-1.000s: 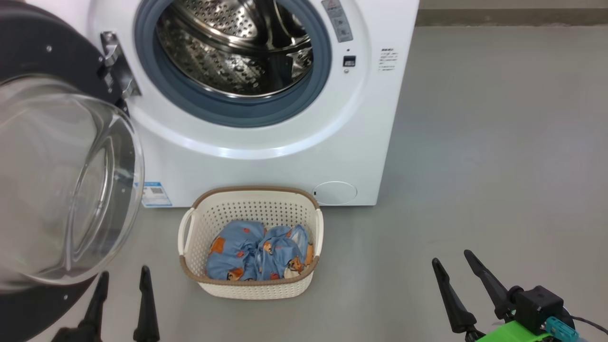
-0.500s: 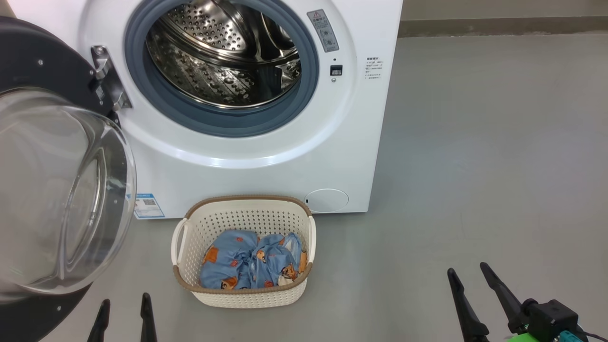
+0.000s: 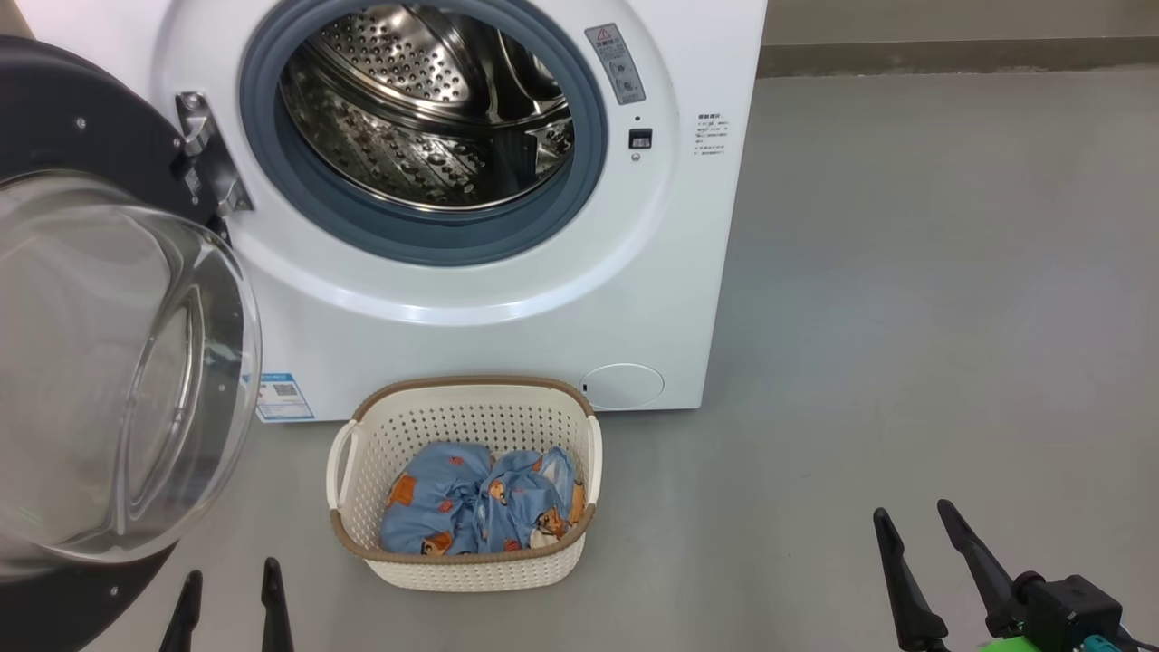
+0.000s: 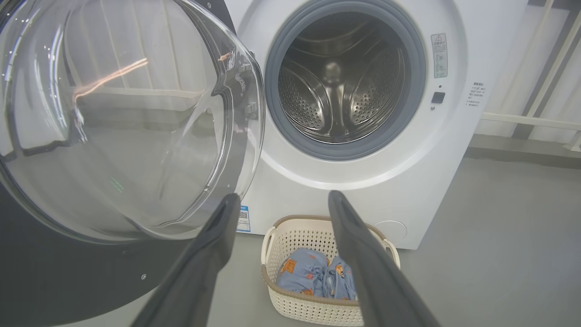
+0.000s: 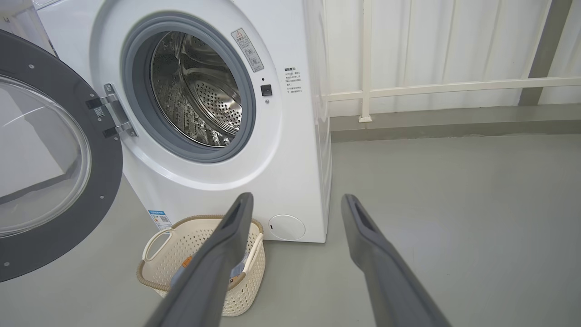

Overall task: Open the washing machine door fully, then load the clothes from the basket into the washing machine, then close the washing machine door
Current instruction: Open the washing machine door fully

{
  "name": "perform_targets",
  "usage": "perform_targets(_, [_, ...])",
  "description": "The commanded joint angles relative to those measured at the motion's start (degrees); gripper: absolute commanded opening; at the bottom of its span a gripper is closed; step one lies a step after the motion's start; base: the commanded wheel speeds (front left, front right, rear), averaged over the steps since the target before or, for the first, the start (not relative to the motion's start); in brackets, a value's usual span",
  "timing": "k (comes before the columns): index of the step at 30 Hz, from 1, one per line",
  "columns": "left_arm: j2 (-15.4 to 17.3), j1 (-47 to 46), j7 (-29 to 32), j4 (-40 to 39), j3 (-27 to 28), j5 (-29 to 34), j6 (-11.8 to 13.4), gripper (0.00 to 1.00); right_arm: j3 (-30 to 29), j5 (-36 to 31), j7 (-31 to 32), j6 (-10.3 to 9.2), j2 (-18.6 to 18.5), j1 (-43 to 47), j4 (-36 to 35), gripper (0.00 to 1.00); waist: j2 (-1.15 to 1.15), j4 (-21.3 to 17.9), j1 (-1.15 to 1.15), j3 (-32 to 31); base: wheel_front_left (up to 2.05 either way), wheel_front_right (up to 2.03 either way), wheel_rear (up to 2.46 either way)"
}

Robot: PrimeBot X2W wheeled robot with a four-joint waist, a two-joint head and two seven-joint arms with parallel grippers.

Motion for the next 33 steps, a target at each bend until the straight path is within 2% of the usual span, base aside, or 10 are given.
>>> perform_targets(1, [0.6, -0.9, -0.3, -1.4, 1.9, 0.3, 0.3, 1.00, 1.1, -0.5, -0.7, 0.09, -0.2, -0.6, -1.7, 1.00, 0.00, -0.1, 0.00, 0.0, 0.00, 0.00, 0.00])
perform_targets(15, [1.5, -1.5, -0.3, -0.6, 1.4, 0.5, -0.5, 1.00, 1.1, -0.6, -0.7, 0.09, 0.3, -0.8, -1.2, 1.00, 0.00, -0.1, 0.00, -0.3, 0.00, 0.00, 0.00])
perform_targets(33, [1.8, -2.4, -0.3, -0.1, 1.1, 0.4, -0.1, 1.00, 1.5, -0.2, -0.7, 0.09, 0.5, -1.0, -0.8, 1.00, 0.00, 0.8, 0.00, 0.4, 0.00, 0.00, 0.00])
